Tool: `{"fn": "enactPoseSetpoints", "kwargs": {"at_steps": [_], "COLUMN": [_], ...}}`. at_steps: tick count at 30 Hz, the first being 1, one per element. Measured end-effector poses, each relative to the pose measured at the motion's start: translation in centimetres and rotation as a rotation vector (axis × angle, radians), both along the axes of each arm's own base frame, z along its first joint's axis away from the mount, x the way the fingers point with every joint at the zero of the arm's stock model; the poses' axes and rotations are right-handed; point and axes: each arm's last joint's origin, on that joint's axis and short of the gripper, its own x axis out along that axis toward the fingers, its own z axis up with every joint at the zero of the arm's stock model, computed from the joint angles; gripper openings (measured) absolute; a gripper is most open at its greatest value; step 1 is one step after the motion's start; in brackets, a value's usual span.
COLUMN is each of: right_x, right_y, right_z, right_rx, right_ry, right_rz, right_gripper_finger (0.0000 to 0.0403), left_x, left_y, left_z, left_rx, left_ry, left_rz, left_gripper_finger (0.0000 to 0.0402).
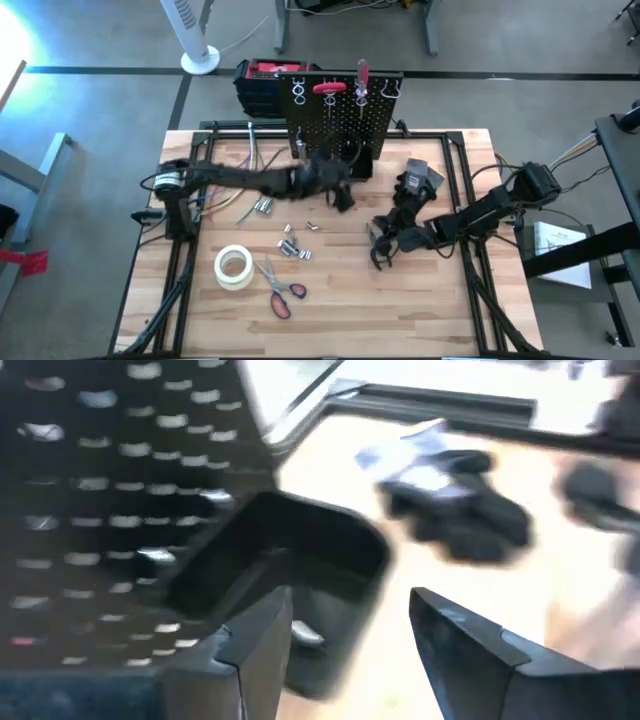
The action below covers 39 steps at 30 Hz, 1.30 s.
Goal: Hang tools onto peg board
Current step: Adjust the peg board
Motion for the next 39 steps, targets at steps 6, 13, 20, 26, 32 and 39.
{"fn": "enactPoseSetpoints", "kwargs": {"at_steps": [6,13,20,26,32,39], "right_x": [-2.3,-2.5,-0.1,1.5,1.3,-0.1], "right_y": [-2.9,-6.6,-9.3,-11.6,-14.3,-16.1], "right_z": [-1.2,-0.2,0.8,2.0,2.1,1.7], "right_rx": [0.034,0.043,-0.190,-0.197,-0.142,-0.161], "right_ry": [-0.106,-0.244,-0.012,0.045,0.159,0.248], "right_rz": [-0.097,-0.084,0.069,0.003,-0.096,-0.219], "right_gripper_finger": [0.0038,0.0038,0.0043,0.0087,0.0167,0.0206], "left_x": [-2.9,-6.0,-7.3,-7.7,-8.4,-11.0], "left_y": [-3.8,-2.6,-1.5,-1.4,-0.9,-0.6], "left_z": [-4.5,-8.3,-9.6,-10.0,-10.7,-12.2], "left_rx": [-0.009,-0.050,-0.037,-0.036,-0.047,-0.091], "left_ry": [-0.182,-0.208,-0.150,-0.131,-0.108,-0.063], "left_rz": [-0.083,-0.003,0.025,0.013,0.023,0.065], "left_gripper_finger": [0.0186,0.0182,0.0182,0.0182,0.0182,0.0182]}}
